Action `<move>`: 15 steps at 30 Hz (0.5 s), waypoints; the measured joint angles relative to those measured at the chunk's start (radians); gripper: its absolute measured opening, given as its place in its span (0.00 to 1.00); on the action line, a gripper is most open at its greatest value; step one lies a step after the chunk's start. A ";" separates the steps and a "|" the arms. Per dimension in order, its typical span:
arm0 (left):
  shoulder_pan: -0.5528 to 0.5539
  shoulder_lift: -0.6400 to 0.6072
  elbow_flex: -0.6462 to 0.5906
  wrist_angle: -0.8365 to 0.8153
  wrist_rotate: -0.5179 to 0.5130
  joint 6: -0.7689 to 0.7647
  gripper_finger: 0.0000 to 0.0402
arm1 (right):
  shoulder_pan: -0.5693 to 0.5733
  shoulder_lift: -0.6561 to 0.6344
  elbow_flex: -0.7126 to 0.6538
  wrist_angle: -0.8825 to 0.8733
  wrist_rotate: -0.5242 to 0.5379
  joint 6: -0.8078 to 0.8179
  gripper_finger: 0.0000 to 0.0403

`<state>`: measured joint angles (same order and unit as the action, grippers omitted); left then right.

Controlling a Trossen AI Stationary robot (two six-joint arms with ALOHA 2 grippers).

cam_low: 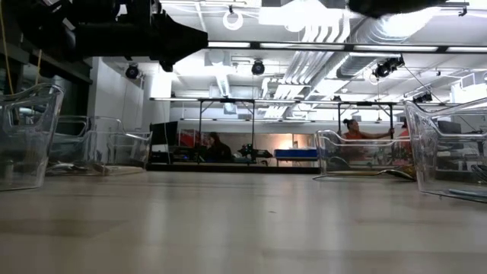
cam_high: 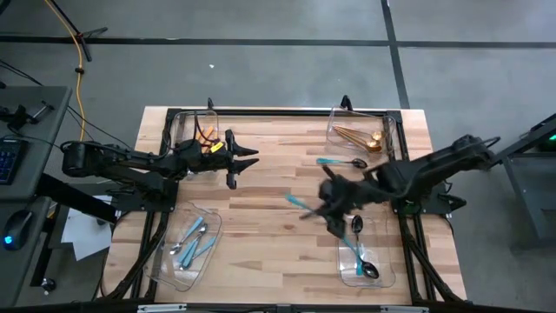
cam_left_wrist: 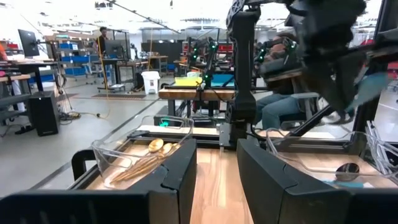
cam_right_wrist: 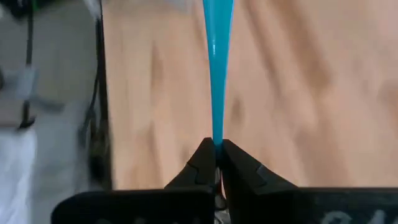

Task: Sort silverware by color (type)
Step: Put the blue spoon into the bottom right transparent bin

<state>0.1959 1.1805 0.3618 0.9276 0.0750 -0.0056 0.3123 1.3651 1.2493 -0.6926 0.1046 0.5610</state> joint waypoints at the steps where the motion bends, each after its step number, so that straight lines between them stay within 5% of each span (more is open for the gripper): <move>1: 0.000 0.000 0.000 0.000 0.000 0.000 0.26 | 0.030 0.000 0.019 -0.067 -0.018 0.048 0.00; 9: 0.000 0.000 0.000 0.003 -0.001 0.019 0.26 | 0.250 0.000 -0.006 -0.423 -0.139 0.560 0.00; 15: 0.000 -0.001 0.000 0.007 -0.007 0.050 0.26 | 0.338 0.000 -0.109 -0.460 -0.243 0.843 0.00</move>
<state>0.1959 1.1797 0.3618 0.9345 0.0681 0.0443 0.6505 1.3651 1.1401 -1.1525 -0.1381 1.4038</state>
